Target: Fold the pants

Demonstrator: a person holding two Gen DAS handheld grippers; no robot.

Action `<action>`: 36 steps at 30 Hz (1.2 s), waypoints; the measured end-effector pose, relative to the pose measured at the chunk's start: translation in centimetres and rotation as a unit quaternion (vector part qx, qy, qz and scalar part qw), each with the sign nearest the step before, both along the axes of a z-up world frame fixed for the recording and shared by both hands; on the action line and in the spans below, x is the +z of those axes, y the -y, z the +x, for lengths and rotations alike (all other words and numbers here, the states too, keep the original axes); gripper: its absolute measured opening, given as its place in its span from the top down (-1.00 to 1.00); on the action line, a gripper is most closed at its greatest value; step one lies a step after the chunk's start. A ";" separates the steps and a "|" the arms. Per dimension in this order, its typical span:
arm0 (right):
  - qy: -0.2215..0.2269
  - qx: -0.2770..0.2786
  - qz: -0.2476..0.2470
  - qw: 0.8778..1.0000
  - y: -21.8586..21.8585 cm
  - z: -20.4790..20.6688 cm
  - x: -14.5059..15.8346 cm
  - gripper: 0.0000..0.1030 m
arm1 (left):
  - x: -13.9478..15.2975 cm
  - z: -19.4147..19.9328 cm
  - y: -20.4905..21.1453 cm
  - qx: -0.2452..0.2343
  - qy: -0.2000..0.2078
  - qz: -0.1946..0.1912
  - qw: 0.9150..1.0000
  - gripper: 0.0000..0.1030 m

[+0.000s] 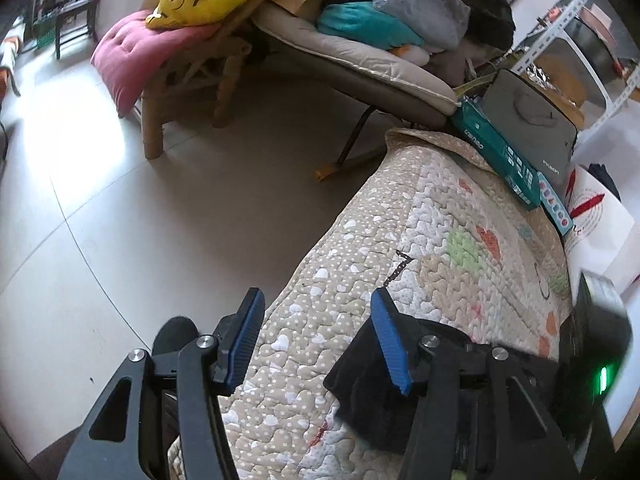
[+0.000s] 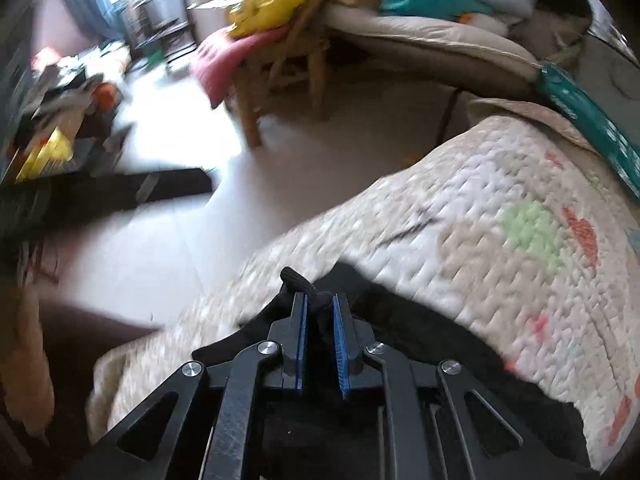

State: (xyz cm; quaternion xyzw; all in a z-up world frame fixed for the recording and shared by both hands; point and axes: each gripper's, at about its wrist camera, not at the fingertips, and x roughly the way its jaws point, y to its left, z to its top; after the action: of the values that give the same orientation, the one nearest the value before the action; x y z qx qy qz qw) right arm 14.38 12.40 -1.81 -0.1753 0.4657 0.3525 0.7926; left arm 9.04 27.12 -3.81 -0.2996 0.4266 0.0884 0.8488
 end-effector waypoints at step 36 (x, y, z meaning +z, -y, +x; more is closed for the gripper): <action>-0.093 -0.517 0.075 0.847 42.9 -0.7 1.4 -0.30 | -5.2 3.4 14.2 -0.239 -0.067 0.173 0.953 -0.30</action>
State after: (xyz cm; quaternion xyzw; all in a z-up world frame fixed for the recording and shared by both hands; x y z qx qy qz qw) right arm 13.68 -30.55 -0.43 0.1842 0.5327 -0.0603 0.8238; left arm 12.42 12.96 -9.02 -0.0309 0.5194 -0.0252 0.8536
